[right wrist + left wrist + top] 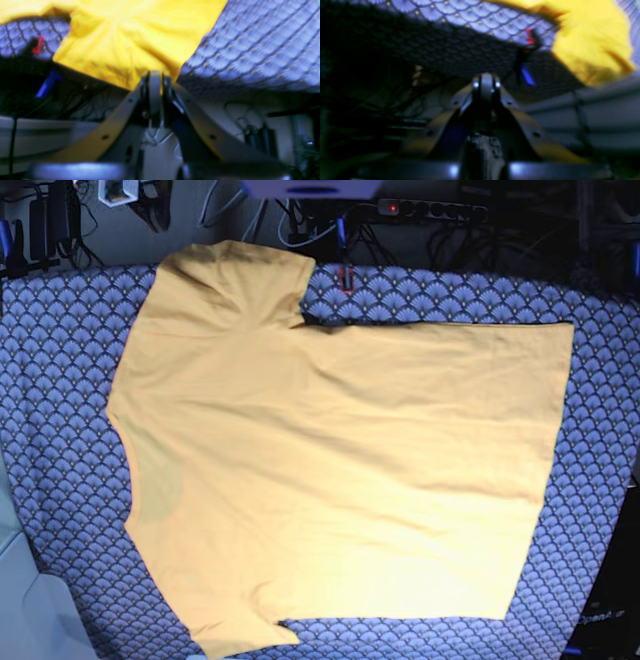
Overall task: Fold the T-shirt properly
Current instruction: 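Lower both grippers toward the shirt's shoulder corners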
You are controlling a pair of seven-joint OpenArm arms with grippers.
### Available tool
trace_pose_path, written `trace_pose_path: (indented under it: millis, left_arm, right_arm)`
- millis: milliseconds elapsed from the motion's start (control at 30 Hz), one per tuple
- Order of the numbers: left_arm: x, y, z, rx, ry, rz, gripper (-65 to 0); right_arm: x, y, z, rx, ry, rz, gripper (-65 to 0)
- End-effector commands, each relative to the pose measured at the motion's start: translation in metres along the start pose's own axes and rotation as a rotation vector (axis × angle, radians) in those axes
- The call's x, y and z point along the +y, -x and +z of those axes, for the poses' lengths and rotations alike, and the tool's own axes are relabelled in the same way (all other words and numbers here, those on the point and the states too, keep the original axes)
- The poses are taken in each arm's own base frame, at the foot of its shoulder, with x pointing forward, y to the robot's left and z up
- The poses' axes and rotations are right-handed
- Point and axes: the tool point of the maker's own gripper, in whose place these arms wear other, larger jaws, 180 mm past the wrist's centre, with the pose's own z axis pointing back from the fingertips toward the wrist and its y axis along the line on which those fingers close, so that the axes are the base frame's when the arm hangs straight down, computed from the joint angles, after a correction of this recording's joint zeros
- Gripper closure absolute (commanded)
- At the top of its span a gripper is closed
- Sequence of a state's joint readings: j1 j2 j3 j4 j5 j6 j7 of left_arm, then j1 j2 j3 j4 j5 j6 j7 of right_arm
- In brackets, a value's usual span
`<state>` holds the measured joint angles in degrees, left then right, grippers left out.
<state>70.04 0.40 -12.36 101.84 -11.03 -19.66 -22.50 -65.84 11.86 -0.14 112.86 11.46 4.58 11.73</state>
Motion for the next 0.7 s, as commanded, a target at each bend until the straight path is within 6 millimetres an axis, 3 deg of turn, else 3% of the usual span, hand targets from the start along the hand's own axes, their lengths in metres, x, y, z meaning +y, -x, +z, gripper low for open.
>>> trace_pose_path:
  millis: [0,133,300,433,567,667]
  left_arm:
    - [0.002,-0.011,-0.006,-0.011,-0.008,-0.013,0.0]
    - [0.023,-0.033,-0.043,0.036,-0.059,-0.082,0.0]
    - [0.044,-0.042,-0.082,0.114,-0.104,-0.124,0.0]
    - [0.045,-0.047,-0.097,0.129,-0.101,-0.130,0.0]
    - [0.043,-0.056,-0.105,0.103,-0.095,-0.132,-0.9]
    - [0.043,-0.060,-0.107,0.092,-0.093,-0.134,-10.0]
  right_arm:
    - [0.004,-0.009,-0.002,-0.023,-0.029,-0.036,0.0]
    - [-0.004,-0.012,-0.023,0.020,-0.065,-0.122,-0.2]
    - [-0.010,-0.019,-0.043,0.057,-0.100,-0.171,-12.7]
    - [-0.012,-0.026,-0.050,0.049,-0.120,-0.198,-20.6]
    - [-0.014,-0.031,-0.060,0.038,-0.122,-0.205,-22.7]
    - [-0.019,-0.026,-0.072,0.062,-0.115,-0.200,-23.0]
